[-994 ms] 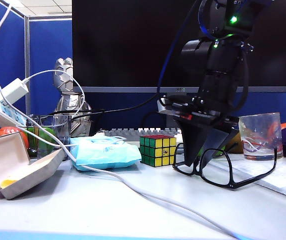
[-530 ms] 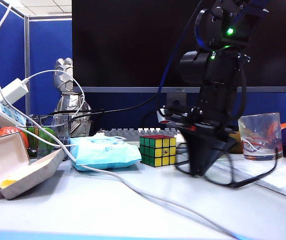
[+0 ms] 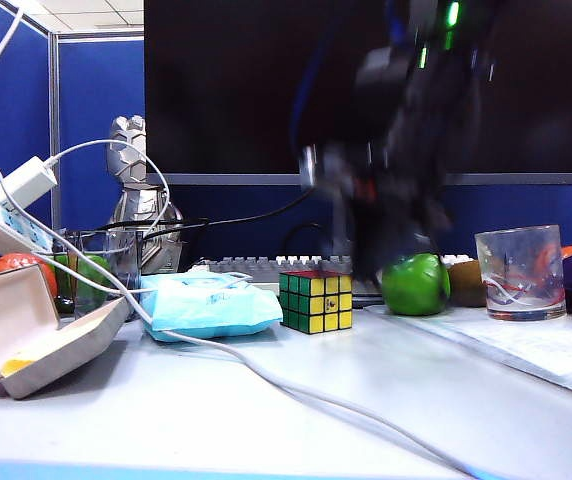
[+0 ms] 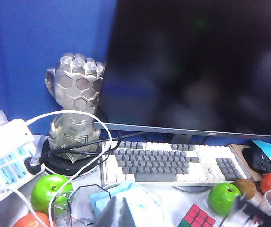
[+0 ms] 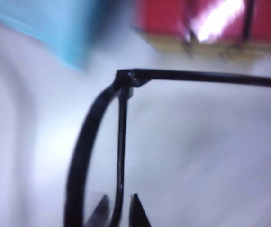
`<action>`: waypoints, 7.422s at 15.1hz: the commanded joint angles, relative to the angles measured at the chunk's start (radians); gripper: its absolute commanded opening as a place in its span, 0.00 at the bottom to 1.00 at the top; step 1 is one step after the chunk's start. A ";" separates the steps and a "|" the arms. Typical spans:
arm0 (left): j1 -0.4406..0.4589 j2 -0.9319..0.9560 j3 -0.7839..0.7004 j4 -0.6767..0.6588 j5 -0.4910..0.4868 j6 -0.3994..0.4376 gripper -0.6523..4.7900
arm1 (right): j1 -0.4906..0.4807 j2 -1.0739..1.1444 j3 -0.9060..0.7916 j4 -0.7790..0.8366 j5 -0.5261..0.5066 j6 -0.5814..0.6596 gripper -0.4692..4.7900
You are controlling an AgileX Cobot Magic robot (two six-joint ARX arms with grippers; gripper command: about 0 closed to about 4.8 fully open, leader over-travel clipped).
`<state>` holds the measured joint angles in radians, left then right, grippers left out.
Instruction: Pick up the glasses, fold the temples of the glasses, place the glasses into the glasses case, and finally close the glasses case.
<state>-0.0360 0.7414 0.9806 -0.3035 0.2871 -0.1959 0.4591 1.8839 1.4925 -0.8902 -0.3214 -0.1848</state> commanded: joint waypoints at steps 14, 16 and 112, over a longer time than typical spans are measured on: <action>-0.209 0.259 0.004 0.767 0.424 -0.346 0.11 | 0.004 -0.421 0.122 0.474 -1.155 0.275 0.08; -0.251 0.306 0.004 0.825 0.396 -0.364 0.11 | 0.033 -0.422 0.122 0.472 -1.217 0.298 0.08; -0.319 0.691 -0.048 -0.330 -0.354 -0.181 0.69 | 0.036 -0.564 0.121 0.278 -0.687 0.251 0.08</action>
<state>-0.3542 1.4281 0.9321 -0.6441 -0.0669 -0.3775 0.4946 1.3258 1.6093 -0.6193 -0.9985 0.0700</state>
